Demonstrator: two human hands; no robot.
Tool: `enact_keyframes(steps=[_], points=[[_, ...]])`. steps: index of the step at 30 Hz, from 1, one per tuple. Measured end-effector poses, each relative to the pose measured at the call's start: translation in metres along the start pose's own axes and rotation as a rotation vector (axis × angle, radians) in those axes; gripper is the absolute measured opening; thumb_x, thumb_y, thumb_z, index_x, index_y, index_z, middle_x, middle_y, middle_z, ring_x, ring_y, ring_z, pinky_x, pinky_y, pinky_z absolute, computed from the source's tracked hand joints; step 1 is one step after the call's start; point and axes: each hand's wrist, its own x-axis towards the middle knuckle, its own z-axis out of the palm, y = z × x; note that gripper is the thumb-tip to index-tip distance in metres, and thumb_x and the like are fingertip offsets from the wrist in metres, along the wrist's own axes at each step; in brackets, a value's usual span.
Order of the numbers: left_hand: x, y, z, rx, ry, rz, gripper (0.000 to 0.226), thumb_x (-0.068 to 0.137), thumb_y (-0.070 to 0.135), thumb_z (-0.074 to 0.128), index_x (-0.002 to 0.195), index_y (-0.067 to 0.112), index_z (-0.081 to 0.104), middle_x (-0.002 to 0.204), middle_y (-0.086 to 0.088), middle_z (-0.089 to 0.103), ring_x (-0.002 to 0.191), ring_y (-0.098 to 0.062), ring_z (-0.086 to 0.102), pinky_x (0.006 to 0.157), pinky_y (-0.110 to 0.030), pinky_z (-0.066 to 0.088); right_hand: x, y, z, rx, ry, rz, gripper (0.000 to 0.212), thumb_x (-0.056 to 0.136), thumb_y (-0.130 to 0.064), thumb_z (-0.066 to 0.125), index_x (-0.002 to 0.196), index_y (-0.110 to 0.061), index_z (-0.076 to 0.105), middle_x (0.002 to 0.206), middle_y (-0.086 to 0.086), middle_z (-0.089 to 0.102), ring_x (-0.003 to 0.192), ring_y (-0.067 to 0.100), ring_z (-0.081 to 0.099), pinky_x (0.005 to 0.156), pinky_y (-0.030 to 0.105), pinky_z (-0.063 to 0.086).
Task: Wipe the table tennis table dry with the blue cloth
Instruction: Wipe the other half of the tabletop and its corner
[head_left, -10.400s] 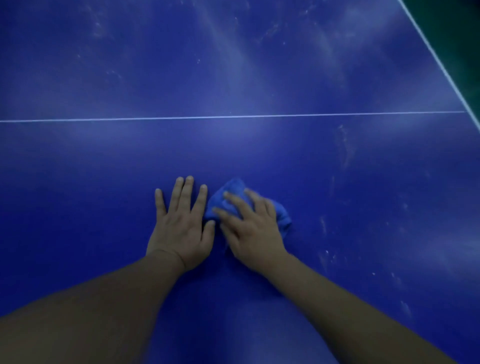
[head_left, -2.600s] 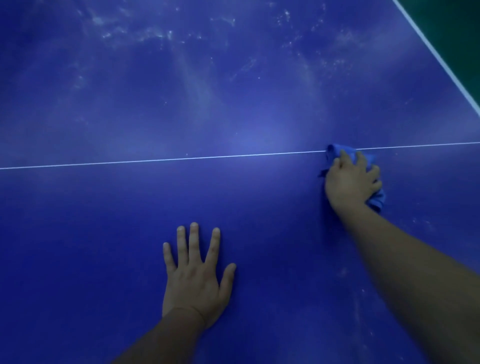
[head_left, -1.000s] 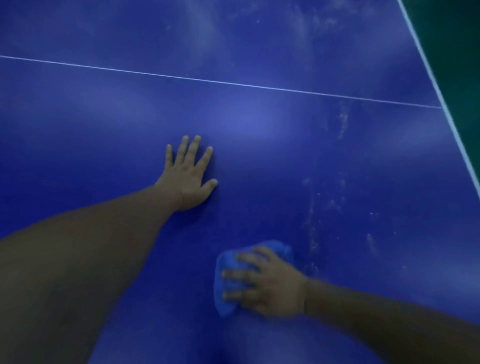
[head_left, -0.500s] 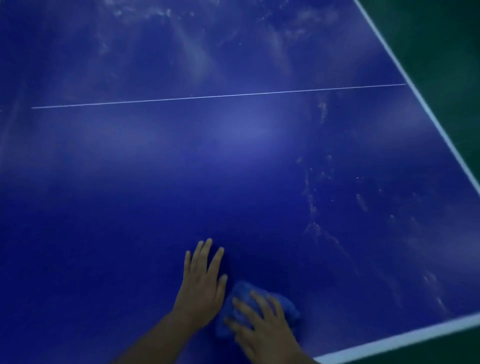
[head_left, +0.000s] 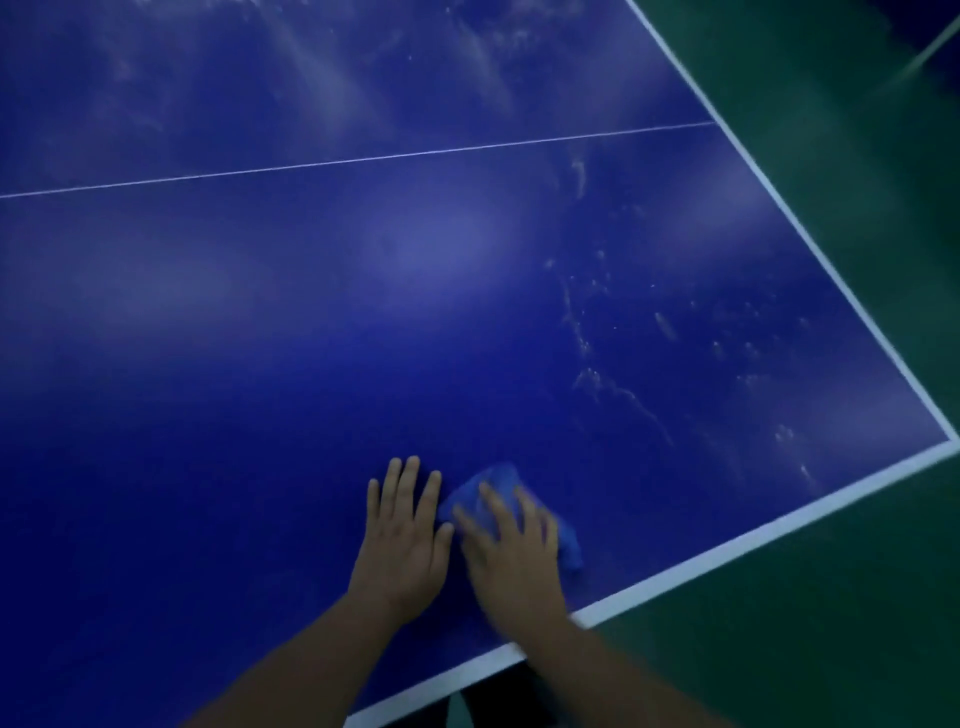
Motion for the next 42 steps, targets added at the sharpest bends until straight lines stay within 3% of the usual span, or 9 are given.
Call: enact_keyframes(steps=[5, 8, 10, 14, 19, 23, 31, 39, 42], points=[[0.0, -0.005, -0.004, -0.049, -0.042, -0.008, 0.072, 0.1, 0.059, 0.02, 0.157, 0.015, 0.028, 0.167, -0.012, 0.007, 0.153, -0.026, -0.009, 0.12, -0.041, -0.013, -0.069, 0.012, 0.011, -0.139, -0.166, -0.183, 0.044, 0.084, -0.06, 0.046, 0.127, -0.055, 0.052, 0.147, -0.013, 0.047, 0.13, 0.026, 0.043, 0.103, 0.051, 0.037], [0.003, -0.002, -0.004, 0.058, -0.078, 0.006, 0.072, 0.095, 0.055, 0.033, 0.153, 0.012, 0.035, 0.164, -0.016, 0.017, 0.152, -0.035, 0.006, 0.12, -0.046, -0.003, -0.044, 0.064, -0.005, -0.096, -0.159, 0.111, 0.046, 0.086, -0.056, 0.043, 0.13, -0.049, 0.051, 0.145, -0.008, 0.05, 0.121, 0.032, 0.058, 0.081, 0.055, 0.056], [0.002, 0.004, -0.001, 0.077, -0.052, -0.03, 0.072, 0.093, 0.053, 0.036, 0.152, 0.011, 0.037, 0.162, -0.018, 0.022, 0.151, -0.037, 0.011, 0.12, -0.048, 0.0, -0.025, 0.095, -0.026, -0.056, -0.097, 0.358, 0.048, 0.09, -0.056, 0.035, 0.136, -0.048, 0.047, 0.149, -0.007, 0.048, 0.121, 0.035, 0.059, 0.083, 0.057, 0.055], [0.002, 0.021, 0.0, 0.065, 0.008, -0.054, 0.07, 0.091, 0.047, 0.037, 0.148, 0.007, 0.044, 0.16, -0.021, 0.027, 0.15, -0.038, 0.018, 0.12, -0.054, 0.004, 0.011, 0.113, -0.051, 0.043, -0.096, 0.508, 0.05, 0.106, -0.055, 0.02, 0.155, -0.052, 0.012, 0.168, -0.011, 0.0, 0.152, 0.033, 0.007, 0.118, 0.055, 0.019], [0.014, 0.06, 0.005, 0.022, 0.073, -0.059, 0.067, 0.104, 0.048, 0.01, 0.148, 0.007, 0.04, 0.159, -0.021, 0.028, 0.148, -0.038, 0.022, 0.121, -0.052, 0.001, -0.019, 0.062, -0.021, 0.024, -0.09, 0.131, 0.049, 0.086, -0.055, 0.039, 0.133, -0.049, 0.055, 0.146, -0.007, 0.054, 0.129, 0.032, 0.043, 0.085, 0.057, 0.053], [0.028, 0.1, 0.017, 0.005, 0.055, -0.082, 0.071, 0.104, 0.051, 0.006, 0.147, 0.006, 0.04, 0.158, -0.021, 0.028, 0.148, -0.038, 0.022, 0.121, -0.053, 0.002, -0.029, 0.107, -0.02, -0.003, -0.061, -0.037, 0.045, 0.087, -0.056, 0.046, 0.131, -0.05, 0.055, 0.147, -0.01, 0.052, 0.13, 0.029, 0.043, 0.088, 0.053, 0.053], [0.054, 0.195, 0.035, 0.028, -0.002, -0.126, 0.071, 0.102, 0.054, 0.007, 0.153, 0.01, 0.03, 0.162, -0.019, 0.021, 0.151, -0.035, 0.016, 0.119, -0.053, 0.004, 0.022, 0.285, -0.062, 0.074, 0.17, 0.453, 0.051, 0.094, -0.051, 0.034, 0.135, -0.037, 0.062, 0.149, 0.002, 0.052, 0.13, 0.04, 0.043, 0.094, 0.065, 0.044], [0.059, 0.238, 0.058, 0.057, 0.016, -0.219, 0.066, 0.096, 0.047, 0.031, 0.149, 0.007, 0.039, 0.159, -0.019, 0.025, 0.148, -0.036, 0.018, 0.12, -0.048, 0.0, -0.037, 0.274, -0.023, 0.06, 0.187, -0.217, 0.038, 0.092, -0.047, 0.053, 0.129, -0.041, 0.063, 0.147, -0.006, 0.053, 0.132, 0.03, 0.045, 0.097, 0.051, 0.038], [0.057, 0.248, 0.058, 0.031, 0.035, -0.218, 0.068, 0.097, 0.049, 0.032, 0.153, 0.01, 0.033, 0.163, -0.016, 0.018, 0.152, -0.032, 0.009, 0.121, -0.043, -0.007, -0.005, 0.358, -0.048, -0.024, 0.212, -0.027, 0.042, 0.092, -0.044, 0.047, 0.13, -0.035, 0.065, 0.143, 0.002, 0.055, 0.122, 0.041, 0.053, 0.088, 0.059, 0.048]])
